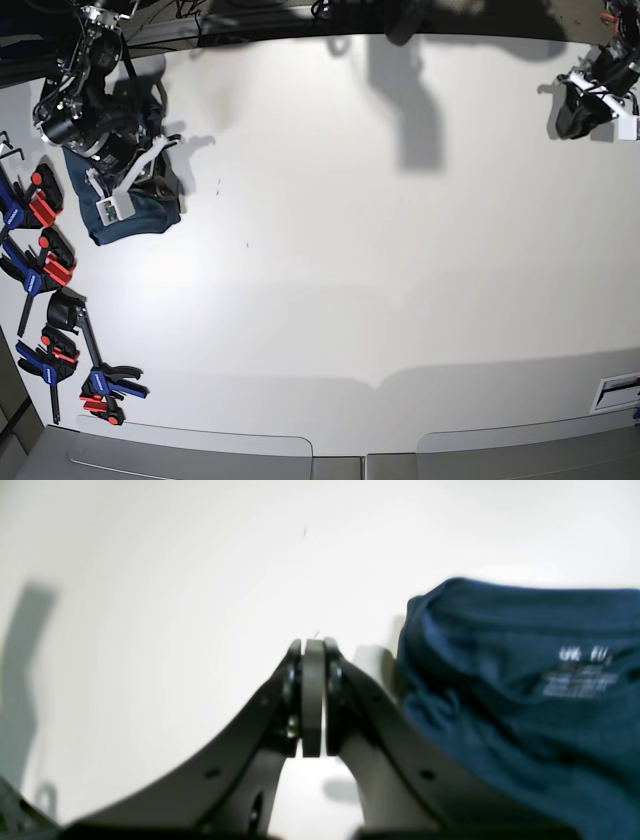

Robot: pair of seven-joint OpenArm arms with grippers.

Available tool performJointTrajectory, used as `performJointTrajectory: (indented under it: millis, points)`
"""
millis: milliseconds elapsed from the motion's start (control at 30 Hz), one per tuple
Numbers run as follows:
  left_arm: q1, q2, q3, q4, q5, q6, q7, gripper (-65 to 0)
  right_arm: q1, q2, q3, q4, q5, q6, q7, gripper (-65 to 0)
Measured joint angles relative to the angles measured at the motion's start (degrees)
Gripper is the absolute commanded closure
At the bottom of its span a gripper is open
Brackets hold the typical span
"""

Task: Fold the T-shirt properly
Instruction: 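Lower the bundle onto the table beside the clamps with the right gripper, then open the right gripper and lift it away from the folded shirt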

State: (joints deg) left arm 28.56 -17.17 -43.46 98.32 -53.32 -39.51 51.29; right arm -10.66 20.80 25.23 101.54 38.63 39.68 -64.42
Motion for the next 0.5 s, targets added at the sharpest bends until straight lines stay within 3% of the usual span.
performJointTrajectory:
  millis: [133, 333, 500]
  points:
    - [3.5, 0.0, 0.0, 0.0, -3.7, 0.0, 0.5, -10.9, -0.2, 0.0, 0.0, 0.0, 1.6, 0.0, -3.1, 0.0]
    - [8.8, 0.0, 0.0, 0.1, -6.9, 0.0, 3.5, -10.9, -0.3, 0.0, 0.0, 0.0, 14.4, 0.0, -9.2, 0.0]
    - [13.8, -0.1, 0.0, 0.1, -7.3, 0.0, 4.3, -10.9, -0.3, 0.0, 0.0, 0.0, 20.4, 0.0, -13.3, 0.0]
